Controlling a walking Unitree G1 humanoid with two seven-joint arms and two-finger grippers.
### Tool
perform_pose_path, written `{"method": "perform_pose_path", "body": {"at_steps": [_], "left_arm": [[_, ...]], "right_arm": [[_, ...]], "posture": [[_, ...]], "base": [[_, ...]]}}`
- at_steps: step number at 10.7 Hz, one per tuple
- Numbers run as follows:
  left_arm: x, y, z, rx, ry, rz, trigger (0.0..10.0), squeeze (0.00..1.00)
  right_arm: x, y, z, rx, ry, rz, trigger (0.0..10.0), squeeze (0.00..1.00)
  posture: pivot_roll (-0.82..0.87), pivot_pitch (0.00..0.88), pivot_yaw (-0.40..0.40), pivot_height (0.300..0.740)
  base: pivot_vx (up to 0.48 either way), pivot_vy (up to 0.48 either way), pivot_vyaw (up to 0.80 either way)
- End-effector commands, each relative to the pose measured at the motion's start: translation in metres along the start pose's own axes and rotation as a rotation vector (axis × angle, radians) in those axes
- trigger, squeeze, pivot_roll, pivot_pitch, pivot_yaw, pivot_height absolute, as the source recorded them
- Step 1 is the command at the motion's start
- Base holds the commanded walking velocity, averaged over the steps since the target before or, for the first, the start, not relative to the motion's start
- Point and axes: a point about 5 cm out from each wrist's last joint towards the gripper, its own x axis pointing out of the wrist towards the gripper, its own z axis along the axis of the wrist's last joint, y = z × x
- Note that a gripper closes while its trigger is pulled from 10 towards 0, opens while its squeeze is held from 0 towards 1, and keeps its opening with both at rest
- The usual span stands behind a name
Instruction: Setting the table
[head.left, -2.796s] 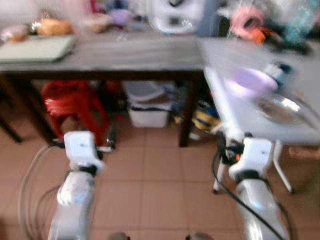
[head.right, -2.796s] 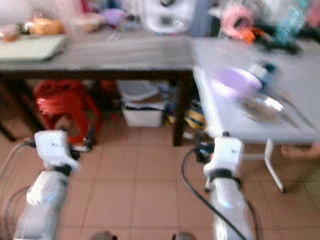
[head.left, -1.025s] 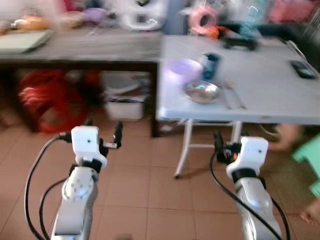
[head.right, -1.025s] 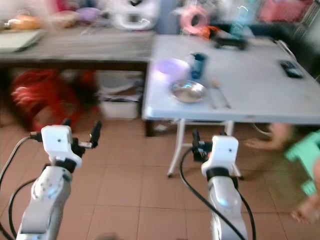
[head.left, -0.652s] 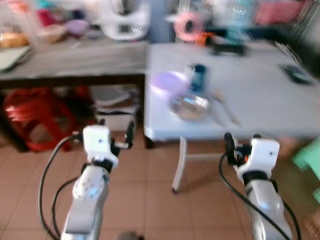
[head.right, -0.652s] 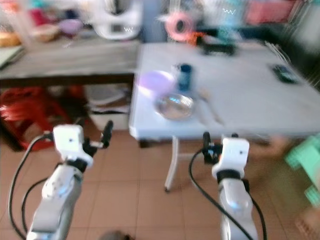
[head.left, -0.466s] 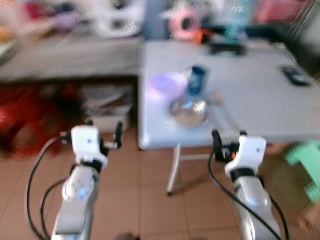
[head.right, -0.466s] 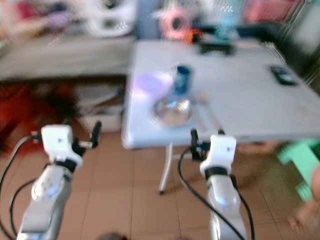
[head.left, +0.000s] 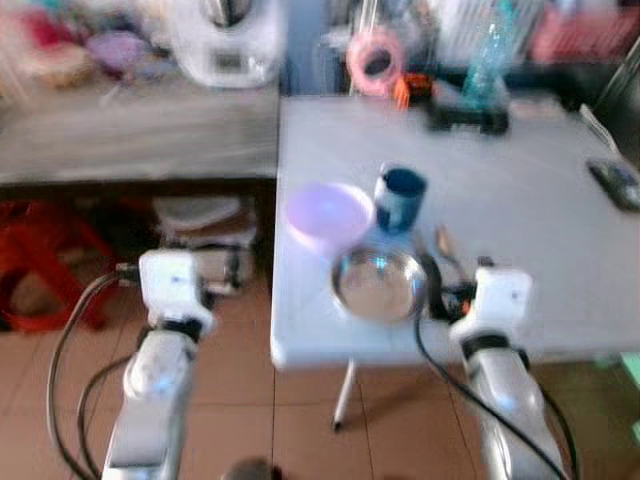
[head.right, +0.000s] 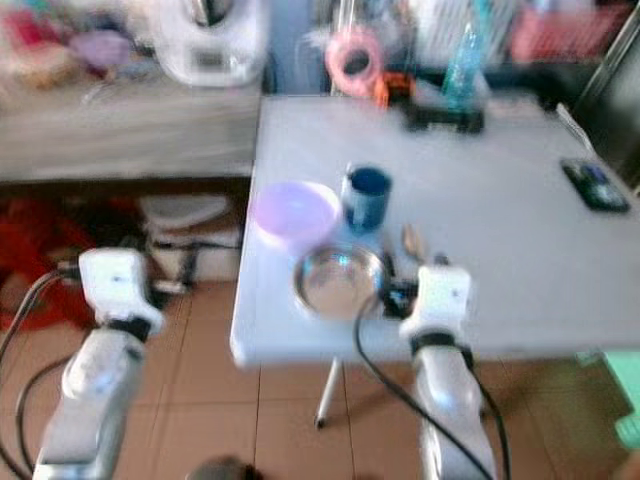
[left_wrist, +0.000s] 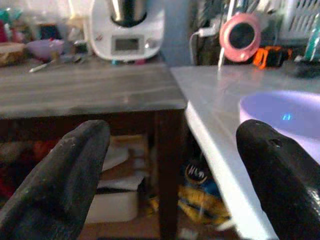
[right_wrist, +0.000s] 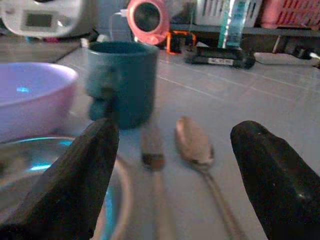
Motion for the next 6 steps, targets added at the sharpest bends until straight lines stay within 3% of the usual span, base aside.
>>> {"method": "perform_pose_path", "body": {"at_steps": [1, 5, 6], "left_arm": [[-0.0010, -0.0027, 0.0014, -0.005, -0.002, -0.010, 10.0, 0.00], [-0.0017, -0.0028, 0.0042, 0.015, -0.018, -0.017, 10.0, 0.00], [-0.0024, -0.0030, 0.0059, 0.022, -0.024, -0.025, 10.0, 0.00]], "right_arm": [[-0.0018, -0.0052, 0.0004, -0.016, 0.002, -0.016, 10.0, 0.00], [0.0002, -0.0044, 0.0019, -0.035, -0.006, 0.001, 10.0, 0.00], [0.0004, -0.0048, 0.0021, -0.035, -0.008, 0.004, 10.0, 0.00]], "posture": [[0.01, 0.000, 0.022, 0.740], [0.01, 0.000, 0.020, 0.740], [0.02, 0.000, 0.020, 0.740]], "base": [[0.000, 0.000, 0.00], [0.000, 0.000, 0.00], [0.000, 0.000, 0.78]]}}
